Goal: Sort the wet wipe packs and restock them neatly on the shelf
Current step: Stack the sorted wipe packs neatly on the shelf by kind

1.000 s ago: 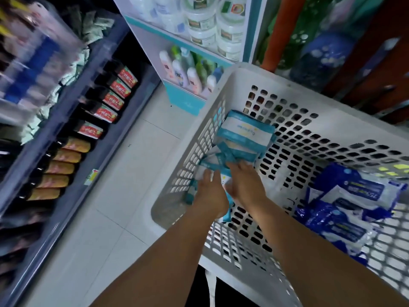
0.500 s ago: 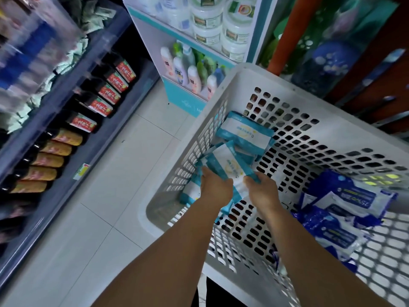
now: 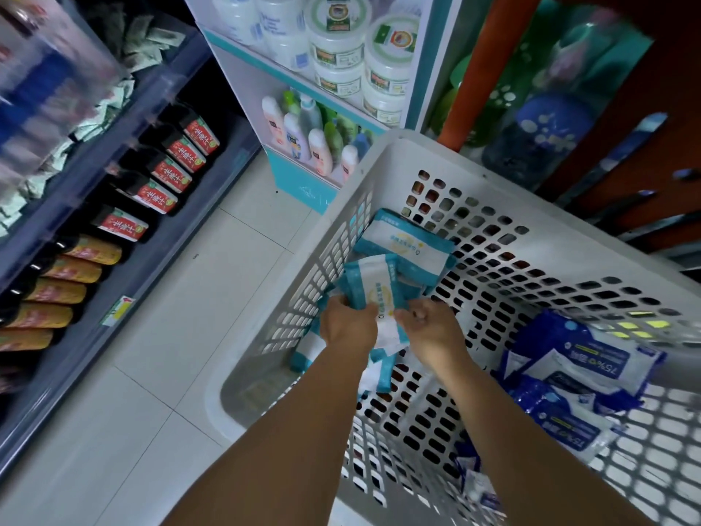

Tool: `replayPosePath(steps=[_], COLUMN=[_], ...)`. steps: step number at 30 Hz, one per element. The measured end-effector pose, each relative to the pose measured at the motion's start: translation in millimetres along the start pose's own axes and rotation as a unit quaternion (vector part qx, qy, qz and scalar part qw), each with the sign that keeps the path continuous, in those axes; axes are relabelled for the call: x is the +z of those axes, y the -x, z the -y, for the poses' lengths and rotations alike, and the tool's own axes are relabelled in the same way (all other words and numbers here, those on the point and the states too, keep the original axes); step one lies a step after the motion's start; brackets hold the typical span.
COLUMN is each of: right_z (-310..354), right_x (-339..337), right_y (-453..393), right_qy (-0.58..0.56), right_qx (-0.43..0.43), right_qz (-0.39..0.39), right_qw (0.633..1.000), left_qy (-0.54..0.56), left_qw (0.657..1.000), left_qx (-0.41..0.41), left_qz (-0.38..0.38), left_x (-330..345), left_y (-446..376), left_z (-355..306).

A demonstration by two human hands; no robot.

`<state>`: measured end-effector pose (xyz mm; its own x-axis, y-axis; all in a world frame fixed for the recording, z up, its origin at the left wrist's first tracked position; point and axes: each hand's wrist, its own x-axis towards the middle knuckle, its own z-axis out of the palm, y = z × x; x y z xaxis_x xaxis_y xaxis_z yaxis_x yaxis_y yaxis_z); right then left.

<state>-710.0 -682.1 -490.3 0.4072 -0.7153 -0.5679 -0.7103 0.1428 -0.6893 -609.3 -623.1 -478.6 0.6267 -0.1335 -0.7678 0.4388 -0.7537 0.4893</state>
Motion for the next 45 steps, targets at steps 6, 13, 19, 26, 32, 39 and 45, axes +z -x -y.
replayPosePath(steps=[6, 13, 19, 26, 32, 39, 45], right_z=[22, 22, 25, 47, 41, 91, 168], right_x=[-12, -8, -10, -25, -52, -86, -89], right_y=[-28, -52, -67, -54, -11, 60, 127], right_qy=[0.222, 0.445, 0.373, 0.359, 0.168, 0.106, 0.058], right_qx=[-0.165, -0.189, -0.185, -0.173, -0.109, -0.120, -0.198], right_qz=[-0.134, 0.008, 0.024, -0.045, -0.061, -0.087, -0.112], right_qw=[0.952, 0.875, 0.909, 0.916, 0.978, 0.983, 0.972], left_qy=[0.016, -0.012, 0.023, 0.025, 0.068, 0.073, 0.126], left_qw=[0.998, 0.998, 0.999, 0.999, 0.997, 0.992, 0.974], left_qx=[-0.052, -0.051, -0.031, -0.017, -0.022, 0.094, 0.181], left_qz=[-0.026, -0.034, -0.037, -0.036, -0.036, -0.026, -0.043], left_x=[-3, -14, -20, -18, -31, -68, -125], left_y=[-2, 4, 16, 44, 78, 130, 167], left_z=[3, 9, 5, 4, -10, -38, -62])
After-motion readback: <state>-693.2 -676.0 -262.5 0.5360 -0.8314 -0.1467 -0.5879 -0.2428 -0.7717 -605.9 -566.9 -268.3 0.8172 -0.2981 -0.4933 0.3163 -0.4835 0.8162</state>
